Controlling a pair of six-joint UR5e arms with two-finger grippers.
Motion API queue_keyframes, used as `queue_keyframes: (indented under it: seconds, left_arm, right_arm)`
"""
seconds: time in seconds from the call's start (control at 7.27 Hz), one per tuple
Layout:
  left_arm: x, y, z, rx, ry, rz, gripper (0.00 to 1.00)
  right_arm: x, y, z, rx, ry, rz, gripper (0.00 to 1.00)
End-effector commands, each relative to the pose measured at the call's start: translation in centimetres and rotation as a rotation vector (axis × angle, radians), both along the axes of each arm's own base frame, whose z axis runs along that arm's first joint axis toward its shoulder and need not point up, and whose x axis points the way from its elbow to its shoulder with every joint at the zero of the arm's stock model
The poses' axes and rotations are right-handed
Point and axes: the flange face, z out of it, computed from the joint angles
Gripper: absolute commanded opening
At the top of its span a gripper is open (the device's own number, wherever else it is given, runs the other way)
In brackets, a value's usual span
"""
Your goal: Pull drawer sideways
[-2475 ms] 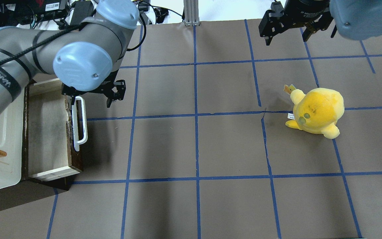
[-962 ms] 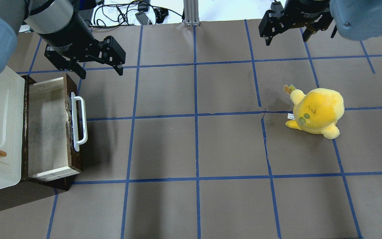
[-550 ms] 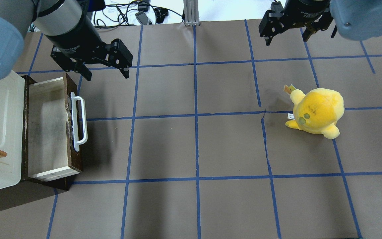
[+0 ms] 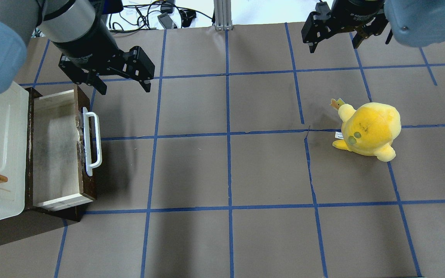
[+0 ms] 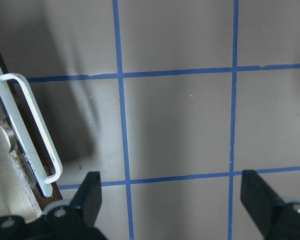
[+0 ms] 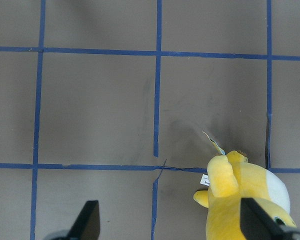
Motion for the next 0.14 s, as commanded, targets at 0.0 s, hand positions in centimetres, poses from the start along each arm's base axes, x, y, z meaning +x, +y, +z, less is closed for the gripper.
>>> queue_keyframes:
  seconds: [0.0]
  left_arm:
    - [0.00, -0.08, -0.42, 0.006, -0.001, 0.000, 1.00]
  right_arm:
    - [0.01, 0.00, 0.00, 0.000, -0.001, 0.000, 1.00]
